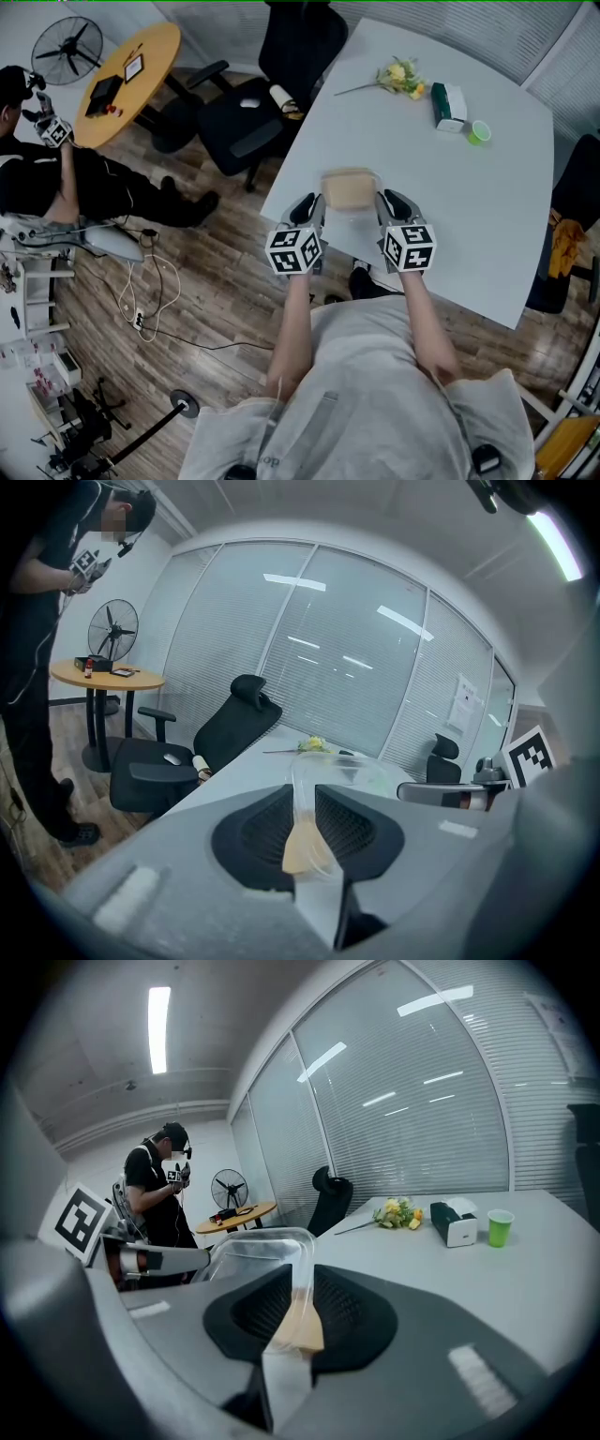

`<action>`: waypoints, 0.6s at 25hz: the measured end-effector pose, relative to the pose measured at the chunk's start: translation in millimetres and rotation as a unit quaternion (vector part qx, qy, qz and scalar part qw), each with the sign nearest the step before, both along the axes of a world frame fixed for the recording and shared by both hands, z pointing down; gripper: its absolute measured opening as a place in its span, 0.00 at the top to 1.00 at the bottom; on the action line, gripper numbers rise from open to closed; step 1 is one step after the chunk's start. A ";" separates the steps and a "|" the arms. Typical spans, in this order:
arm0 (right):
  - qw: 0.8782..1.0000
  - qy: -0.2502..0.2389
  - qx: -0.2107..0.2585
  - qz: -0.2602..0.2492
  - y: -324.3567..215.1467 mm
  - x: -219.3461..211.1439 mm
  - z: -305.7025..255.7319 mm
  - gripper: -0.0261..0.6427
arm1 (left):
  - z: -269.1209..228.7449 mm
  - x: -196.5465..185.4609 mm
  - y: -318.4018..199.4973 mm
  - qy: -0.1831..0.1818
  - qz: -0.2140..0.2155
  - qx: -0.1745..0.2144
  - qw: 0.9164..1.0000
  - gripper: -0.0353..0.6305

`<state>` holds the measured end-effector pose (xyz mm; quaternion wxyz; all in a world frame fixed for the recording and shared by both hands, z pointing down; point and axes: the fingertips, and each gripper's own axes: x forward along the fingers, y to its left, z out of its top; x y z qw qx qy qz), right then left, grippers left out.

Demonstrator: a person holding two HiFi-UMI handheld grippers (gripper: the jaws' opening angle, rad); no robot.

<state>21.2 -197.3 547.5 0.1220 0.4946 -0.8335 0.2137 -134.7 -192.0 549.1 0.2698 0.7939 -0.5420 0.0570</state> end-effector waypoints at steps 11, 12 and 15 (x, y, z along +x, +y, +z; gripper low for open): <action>1.000 -0.012 -0.007 0.008 1.3 4.0 4.1 0.87 | -2.4 -3.1 -0.1 0.010 -0.003 0.004 1.000 0.93; 1.000 -0.012 -0.007 0.007 1.8 3.8 3.8 0.87 | -2.2 -3.8 0.2 0.009 -0.003 0.003 1.000 0.93; 1.000 -0.011 -0.004 0.007 2.9 3.3 1.5 0.90 | -2.4 -5.6 0.6 0.007 -0.007 0.002 1.000 0.93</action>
